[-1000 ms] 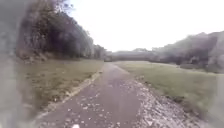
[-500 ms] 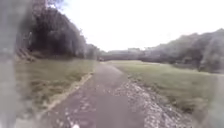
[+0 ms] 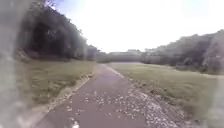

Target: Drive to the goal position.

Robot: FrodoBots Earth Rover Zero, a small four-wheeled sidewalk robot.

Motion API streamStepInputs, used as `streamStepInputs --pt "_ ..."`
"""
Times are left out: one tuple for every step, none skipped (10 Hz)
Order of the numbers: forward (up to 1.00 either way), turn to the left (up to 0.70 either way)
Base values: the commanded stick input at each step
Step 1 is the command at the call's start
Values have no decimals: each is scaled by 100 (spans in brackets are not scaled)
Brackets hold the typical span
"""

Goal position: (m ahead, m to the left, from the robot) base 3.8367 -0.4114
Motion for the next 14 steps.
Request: streamStepInputs --pt "100 1" --pt "100 1" --pt "100 1" --pt "100 1" --pt "100 1" --pt "100 1" --pt "100 1" --pt "100 1" --pt "100 1" --pt "100 1" --pt "100 1" --pt "100 1" --pt "100 1" --pt "100 1"
